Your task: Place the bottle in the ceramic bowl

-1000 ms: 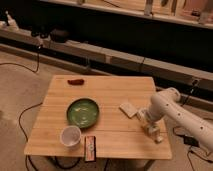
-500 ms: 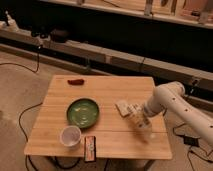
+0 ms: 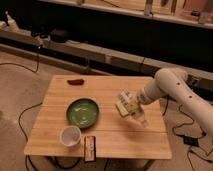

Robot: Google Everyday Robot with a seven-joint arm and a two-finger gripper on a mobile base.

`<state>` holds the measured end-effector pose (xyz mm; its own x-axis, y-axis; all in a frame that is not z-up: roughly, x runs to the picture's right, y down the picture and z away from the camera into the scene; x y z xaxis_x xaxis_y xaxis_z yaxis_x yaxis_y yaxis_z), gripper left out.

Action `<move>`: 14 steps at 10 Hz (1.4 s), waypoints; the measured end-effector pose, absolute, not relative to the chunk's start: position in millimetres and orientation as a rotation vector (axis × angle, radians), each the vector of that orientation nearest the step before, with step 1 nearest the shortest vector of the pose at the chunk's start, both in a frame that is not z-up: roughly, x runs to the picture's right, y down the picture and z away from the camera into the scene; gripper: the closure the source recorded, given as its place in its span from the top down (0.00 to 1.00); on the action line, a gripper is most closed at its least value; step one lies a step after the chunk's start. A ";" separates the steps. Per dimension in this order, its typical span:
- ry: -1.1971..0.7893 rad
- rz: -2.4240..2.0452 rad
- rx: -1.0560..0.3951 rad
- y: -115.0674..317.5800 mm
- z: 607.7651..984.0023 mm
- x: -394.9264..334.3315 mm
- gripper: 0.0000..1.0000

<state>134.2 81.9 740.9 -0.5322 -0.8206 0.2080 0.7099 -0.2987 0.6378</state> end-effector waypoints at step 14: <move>-0.832 -2.585 0.014 76.7 821.4 -92.9 0.62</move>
<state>-92.9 76.7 821.4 -0.9107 -0.3960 0.1175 0.3901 -0.7314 0.5594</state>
